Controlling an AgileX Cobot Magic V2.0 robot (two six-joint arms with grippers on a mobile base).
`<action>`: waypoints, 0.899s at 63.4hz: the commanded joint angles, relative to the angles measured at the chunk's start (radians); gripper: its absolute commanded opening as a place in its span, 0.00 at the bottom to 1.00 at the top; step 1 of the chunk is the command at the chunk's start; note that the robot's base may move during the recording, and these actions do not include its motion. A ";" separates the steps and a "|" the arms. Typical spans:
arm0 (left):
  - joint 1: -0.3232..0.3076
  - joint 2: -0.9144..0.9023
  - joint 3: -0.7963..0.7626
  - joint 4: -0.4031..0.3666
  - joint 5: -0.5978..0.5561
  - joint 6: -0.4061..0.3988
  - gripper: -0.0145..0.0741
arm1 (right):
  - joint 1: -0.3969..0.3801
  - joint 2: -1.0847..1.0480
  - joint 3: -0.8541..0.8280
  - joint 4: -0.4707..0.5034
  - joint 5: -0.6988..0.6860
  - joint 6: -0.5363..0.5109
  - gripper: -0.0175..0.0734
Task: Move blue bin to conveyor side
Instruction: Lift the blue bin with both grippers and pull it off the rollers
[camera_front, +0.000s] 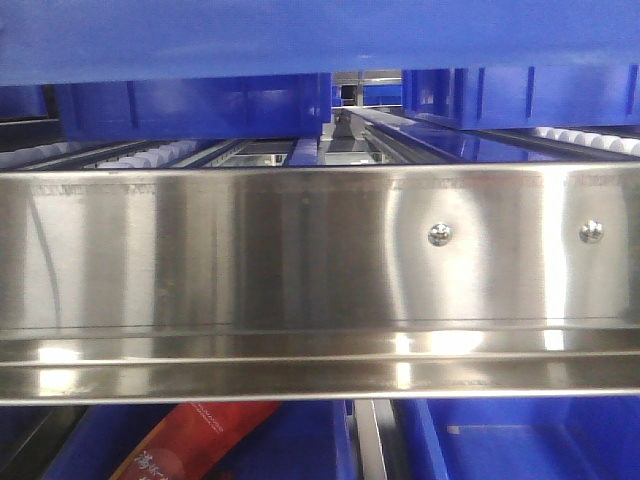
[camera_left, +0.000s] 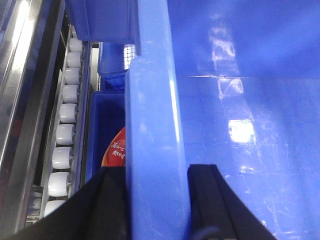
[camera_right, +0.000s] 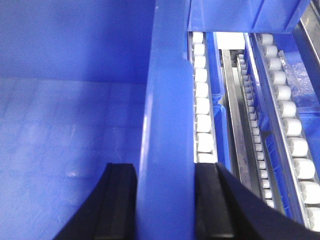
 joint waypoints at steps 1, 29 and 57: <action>-0.014 -0.027 -0.016 -0.035 -0.103 0.007 0.14 | 0.006 -0.020 -0.013 0.014 -0.097 -0.011 0.10; -0.014 -0.027 -0.016 -0.033 -0.148 0.007 0.14 | 0.006 -0.020 -0.013 0.014 -0.101 -0.011 0.10; -0.014 -0.027 -0.016 -0.033 -0.198 0.007 0.14 | 0.006 -0.020 -0.013 0.014 -0.101 -0.011 0.10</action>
